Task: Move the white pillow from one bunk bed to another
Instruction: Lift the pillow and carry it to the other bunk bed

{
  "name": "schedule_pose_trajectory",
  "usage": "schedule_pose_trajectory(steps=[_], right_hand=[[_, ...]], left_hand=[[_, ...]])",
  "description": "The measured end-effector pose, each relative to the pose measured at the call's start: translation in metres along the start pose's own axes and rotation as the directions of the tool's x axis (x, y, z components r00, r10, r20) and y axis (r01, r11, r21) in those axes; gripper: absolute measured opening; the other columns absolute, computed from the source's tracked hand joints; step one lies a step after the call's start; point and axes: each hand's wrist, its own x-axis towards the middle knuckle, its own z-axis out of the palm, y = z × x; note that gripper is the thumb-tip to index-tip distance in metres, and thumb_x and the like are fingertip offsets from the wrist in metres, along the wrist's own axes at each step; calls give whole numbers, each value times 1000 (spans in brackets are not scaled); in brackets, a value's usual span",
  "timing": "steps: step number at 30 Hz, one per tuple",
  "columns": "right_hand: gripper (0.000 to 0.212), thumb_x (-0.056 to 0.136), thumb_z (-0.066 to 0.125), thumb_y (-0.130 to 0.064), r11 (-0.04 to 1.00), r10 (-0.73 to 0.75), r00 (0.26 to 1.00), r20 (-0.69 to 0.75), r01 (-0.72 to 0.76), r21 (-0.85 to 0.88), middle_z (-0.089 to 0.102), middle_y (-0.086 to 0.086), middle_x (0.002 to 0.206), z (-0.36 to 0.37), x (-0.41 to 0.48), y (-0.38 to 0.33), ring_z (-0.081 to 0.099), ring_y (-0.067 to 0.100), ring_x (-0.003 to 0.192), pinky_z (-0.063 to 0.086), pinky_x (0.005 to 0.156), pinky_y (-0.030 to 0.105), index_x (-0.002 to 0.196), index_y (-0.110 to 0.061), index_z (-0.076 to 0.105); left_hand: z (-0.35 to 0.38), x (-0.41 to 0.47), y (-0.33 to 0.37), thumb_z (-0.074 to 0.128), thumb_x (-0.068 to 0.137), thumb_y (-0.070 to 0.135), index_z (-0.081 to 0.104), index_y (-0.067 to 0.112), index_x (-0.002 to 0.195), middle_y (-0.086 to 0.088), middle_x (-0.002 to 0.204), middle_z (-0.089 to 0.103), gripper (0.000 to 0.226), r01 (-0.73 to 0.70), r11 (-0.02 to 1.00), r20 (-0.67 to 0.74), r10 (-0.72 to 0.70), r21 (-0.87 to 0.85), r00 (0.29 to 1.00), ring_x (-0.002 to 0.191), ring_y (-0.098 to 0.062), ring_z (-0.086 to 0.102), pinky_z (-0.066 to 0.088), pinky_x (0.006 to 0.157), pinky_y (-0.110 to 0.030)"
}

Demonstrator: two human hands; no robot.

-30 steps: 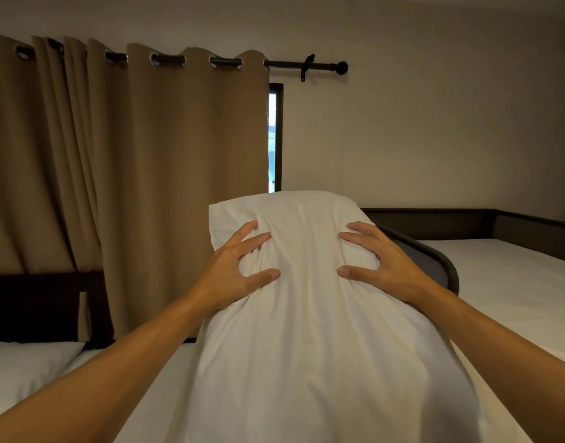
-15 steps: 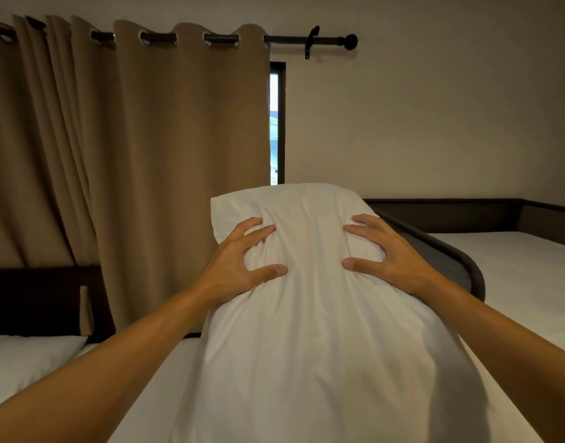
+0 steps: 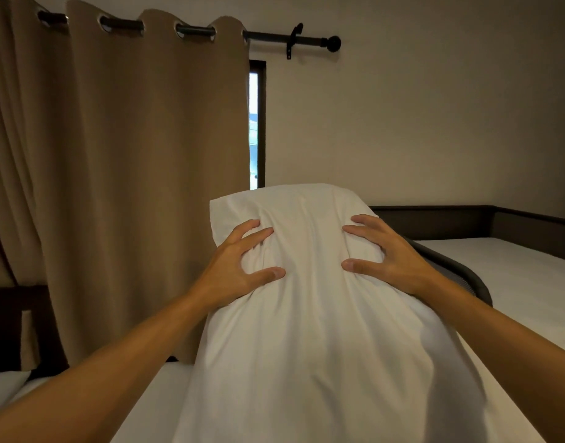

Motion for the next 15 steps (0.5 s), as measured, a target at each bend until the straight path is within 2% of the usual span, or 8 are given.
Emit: schedule_pose_trajectory(steps=[7,15], right_hand=[[74,65,73,-65,996,42,998,-41,-45,-71,34,-23,149,21,53,13,31,0,138,26,112,29,133,-43,52],[73,66,73,-61,992,95,991,-89,-102,-72,35,-21,149,43,83,18,32,1,138,25,111,28,134,-41,53]], left_hand=[[-3,55,-57,68,67,63,42,38,140,16,152,29,82,-38,999,23,39,-30,999,136,-10,34,34,112,-40],[-9,95,-100,64,61,73,43,44,136,20,151,29,83,-99,992,60,104,-74,993,133,-2,32,30,108,-29]])
